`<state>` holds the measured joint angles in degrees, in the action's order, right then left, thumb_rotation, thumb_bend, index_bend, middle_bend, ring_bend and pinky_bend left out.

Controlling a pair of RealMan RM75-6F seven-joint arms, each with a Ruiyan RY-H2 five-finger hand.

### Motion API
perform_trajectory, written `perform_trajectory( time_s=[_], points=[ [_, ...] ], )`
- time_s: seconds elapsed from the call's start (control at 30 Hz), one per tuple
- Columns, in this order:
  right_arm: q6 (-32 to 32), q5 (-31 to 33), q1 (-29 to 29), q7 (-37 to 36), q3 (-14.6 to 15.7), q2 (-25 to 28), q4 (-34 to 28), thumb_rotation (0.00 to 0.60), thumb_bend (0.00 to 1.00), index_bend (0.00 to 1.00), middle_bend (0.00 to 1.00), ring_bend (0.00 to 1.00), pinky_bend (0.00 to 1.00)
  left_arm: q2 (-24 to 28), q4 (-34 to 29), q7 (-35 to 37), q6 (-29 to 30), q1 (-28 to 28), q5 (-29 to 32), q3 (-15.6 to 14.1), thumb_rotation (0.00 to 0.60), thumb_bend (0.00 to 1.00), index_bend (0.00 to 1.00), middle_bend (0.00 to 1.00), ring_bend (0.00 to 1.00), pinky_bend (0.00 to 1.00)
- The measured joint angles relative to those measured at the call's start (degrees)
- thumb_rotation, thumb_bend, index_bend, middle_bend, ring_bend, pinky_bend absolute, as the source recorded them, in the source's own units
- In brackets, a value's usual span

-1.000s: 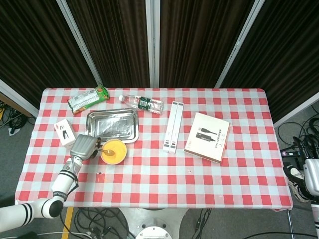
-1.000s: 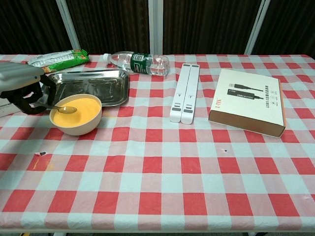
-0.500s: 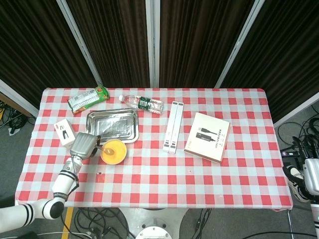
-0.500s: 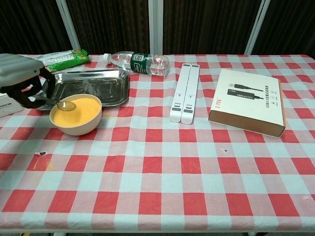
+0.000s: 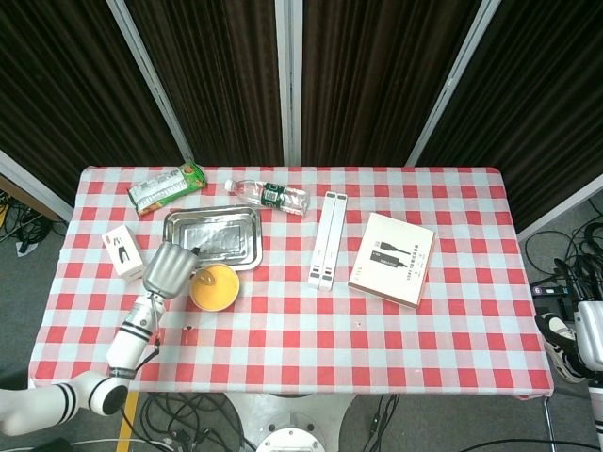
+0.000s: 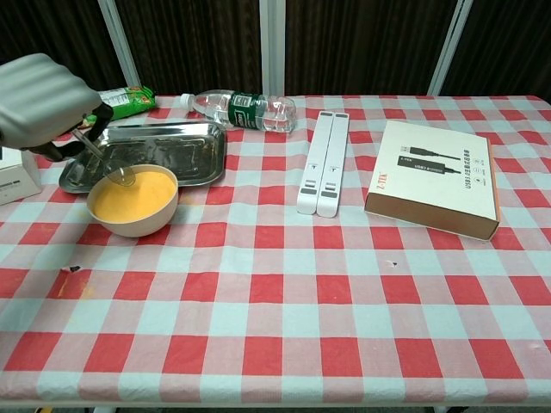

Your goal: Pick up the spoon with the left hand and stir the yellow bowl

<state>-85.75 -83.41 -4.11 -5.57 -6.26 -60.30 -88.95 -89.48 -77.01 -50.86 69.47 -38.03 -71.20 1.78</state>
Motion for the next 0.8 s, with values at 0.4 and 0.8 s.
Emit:
perform_trajectory(
  time_s=[0.4,0.8],
  points=[
    [0.4,0.6,0.1,0.0,-0.1,0.0,0.0,0.600,0.15,0.09,0.22,0.03,0.13,-5.5,12.1,-3.1,2.6,-0.2,-7.8,-2.1,0.600,0.44,0.71,1.00,1.00,0.97],
    [0.8,0.9,0.0,0.1,0.0,-0.2,-0.1,0.600,0.15,0.09,0.22,0.03,0.13,-11.4,19.0,-5.9,3.5,2.2,-12.4,-4.1,0.600,0.44,0.71,1.00,1.00,0.97]
  ],
)
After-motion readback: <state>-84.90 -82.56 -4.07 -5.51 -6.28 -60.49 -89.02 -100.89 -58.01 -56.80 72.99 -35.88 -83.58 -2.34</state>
